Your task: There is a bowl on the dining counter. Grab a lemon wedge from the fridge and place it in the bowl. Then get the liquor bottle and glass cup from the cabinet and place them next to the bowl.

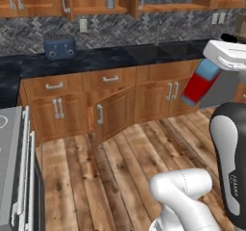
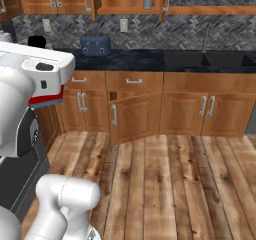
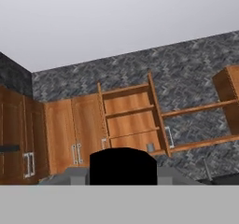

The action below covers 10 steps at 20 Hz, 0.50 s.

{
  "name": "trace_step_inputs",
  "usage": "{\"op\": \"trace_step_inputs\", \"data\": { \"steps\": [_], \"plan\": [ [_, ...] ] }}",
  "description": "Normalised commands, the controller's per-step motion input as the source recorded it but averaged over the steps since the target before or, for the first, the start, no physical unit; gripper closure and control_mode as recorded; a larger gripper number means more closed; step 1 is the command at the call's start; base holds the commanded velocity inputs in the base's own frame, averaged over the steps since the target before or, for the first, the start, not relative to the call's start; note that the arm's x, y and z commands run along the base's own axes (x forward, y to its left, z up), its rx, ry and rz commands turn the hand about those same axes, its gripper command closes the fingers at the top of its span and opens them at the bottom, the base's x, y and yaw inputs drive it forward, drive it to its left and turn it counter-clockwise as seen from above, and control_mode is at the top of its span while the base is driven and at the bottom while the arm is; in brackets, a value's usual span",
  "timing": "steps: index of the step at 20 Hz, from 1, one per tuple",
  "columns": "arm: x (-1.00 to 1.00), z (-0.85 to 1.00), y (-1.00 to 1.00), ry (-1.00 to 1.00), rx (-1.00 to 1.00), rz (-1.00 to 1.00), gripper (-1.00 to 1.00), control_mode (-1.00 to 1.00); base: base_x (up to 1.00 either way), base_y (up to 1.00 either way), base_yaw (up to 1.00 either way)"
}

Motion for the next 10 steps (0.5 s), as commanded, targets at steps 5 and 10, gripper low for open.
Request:
{"op": "trace_step_inputs", "data": {
  "steps": [5, 10],
  "plan": [
    [0.00, 0.00, 0.00, 0.00, 0.00, 0.00, 1.00, 1.00, -1.00, -0.30, 0.00],
    [0.00, 0.00, 0.00, 0.00, 0.00, 0.00, 1.00, 1.00, -1.00, -0.32, 0.00]
  ]
}}
